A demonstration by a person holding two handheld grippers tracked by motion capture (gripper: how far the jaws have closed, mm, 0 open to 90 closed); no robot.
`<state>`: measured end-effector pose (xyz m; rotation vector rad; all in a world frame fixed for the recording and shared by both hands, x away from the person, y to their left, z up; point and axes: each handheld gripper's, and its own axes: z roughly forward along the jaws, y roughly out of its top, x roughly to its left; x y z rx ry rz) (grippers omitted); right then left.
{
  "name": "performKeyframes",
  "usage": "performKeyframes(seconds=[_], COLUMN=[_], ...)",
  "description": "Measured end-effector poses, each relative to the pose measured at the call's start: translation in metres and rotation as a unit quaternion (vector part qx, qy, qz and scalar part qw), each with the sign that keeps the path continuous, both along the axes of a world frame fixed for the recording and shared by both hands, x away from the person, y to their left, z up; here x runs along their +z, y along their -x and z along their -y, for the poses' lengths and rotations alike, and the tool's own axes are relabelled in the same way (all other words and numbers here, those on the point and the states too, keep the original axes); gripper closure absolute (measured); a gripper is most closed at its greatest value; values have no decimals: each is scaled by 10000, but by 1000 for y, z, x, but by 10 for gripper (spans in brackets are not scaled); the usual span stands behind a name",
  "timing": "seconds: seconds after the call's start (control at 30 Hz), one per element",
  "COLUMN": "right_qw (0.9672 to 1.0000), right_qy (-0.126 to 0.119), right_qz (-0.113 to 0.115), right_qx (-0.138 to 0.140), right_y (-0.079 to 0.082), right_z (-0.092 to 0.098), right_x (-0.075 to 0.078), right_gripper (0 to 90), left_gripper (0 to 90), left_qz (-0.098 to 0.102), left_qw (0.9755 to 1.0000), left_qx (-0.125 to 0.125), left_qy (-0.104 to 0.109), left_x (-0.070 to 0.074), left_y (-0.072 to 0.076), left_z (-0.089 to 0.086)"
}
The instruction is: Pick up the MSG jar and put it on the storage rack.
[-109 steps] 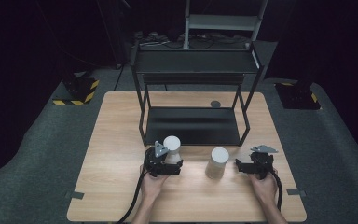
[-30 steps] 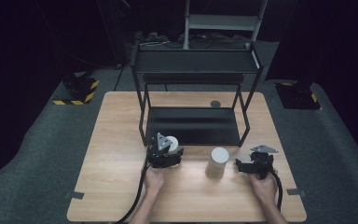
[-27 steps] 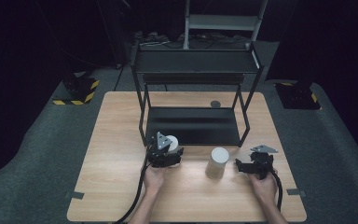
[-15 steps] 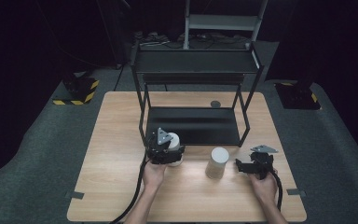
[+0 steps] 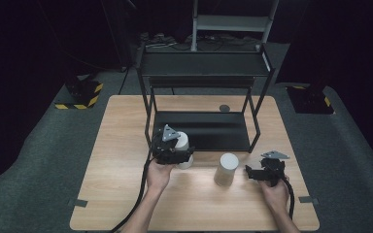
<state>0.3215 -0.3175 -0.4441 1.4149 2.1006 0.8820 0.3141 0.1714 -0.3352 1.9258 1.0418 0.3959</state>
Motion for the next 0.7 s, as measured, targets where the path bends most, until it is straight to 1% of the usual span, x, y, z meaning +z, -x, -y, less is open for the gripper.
performKeyframes(seconds=[0.13,0.27,0.37,0.4,0.43,0.57,0.6,0.63,0.7], right_qw=[10000,10000,10000,10000,10000,10000,10000,10000,10000], right_qy=[0,3,3,3,3,3,3,3,2], right_qz=[0,2,1,1,1,0,1,1,0], right_qx=[-2,-2,-2,-1,-1,-2,-1,-1,-1], right_y=[0,0,0,0,0,0,0,0,0], right_z=[0,0,0,0,0,0,0,0,0], right_x=[0,0,0,0,0,0,0,0,0], right_gripper=[30,30,29,30,30,30,30,30,30], left_gripper=[353,354,355,355,355,356,356,356,356], left_qz=[4,4,15,28,28,39,47,47,43], left_qw=[10000,9999,9998,9995,9995,9990,9988,9988,9986], left_qx=[-36,-129,-221,-299,-299,-436,-487,-487,-522], left_qy=[-17,38,10,-40,-40,-79,-67,-67,-42], left_x=[12,25,40,51,51,71,81,81,90], left_y=[-2,-3,-4,-6,-6,-8,-10,-10,-13], left_z=[1,0,0,1,1,1,1,1,-1])
